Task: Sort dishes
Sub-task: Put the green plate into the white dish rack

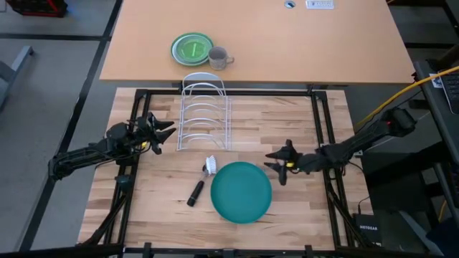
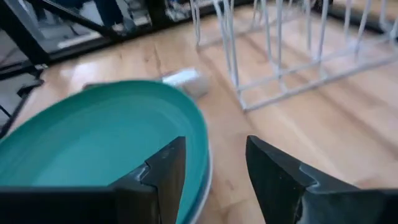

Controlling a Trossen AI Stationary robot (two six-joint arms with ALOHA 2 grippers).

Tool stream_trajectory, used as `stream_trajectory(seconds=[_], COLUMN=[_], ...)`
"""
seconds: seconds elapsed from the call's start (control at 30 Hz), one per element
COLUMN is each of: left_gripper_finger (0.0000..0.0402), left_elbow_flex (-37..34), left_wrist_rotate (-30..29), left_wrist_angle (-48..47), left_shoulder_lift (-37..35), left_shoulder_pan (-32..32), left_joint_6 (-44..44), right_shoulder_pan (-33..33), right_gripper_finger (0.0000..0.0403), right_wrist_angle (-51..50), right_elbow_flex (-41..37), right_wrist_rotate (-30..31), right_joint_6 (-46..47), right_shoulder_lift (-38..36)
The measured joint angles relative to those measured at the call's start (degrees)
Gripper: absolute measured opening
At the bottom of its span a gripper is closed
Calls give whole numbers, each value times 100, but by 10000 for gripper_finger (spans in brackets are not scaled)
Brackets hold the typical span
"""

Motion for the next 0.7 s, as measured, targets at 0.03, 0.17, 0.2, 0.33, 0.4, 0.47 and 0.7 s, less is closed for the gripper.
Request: stream_trajectory(seconds=[0.03,0.17,0.2,0.33,0.4,0.47,0.7], left_gripper_finger=[143,143,143,143,143,143,143], left_elbow_flex=[0,0,0,0,0,0,0], left_wrist_rotate=[2,2,2,2,2,2,3], left_wrist_angle=[-1,-131,-162,-333,-416,-462,-629], left_shoulder_lift=[0,0,0,0,-2,0,0], left_shoulder_pan=[0,0,0,0,0,0,0], left_joint_6=[0,0,0,0,0,0,0], right_shoulder_pan=[0,0,0,-68,-187,-328,-689], right_gripper_finger=[172,172,172,172,172,172,171], right_wrist_angle=[-91,-623,-744,-1093,-1167,-1170,-1124], right_elbow_flex=[100,498,585,890,1003,1079,1170], right_wrist_rotate=[-4,-89,-91,-163,-414,-725,-1304], right_joint_6=[180,793,875,1023,1147,1231,1327], right_shoulder_lift=[188,901,1049,1507,1665,1817,2179])
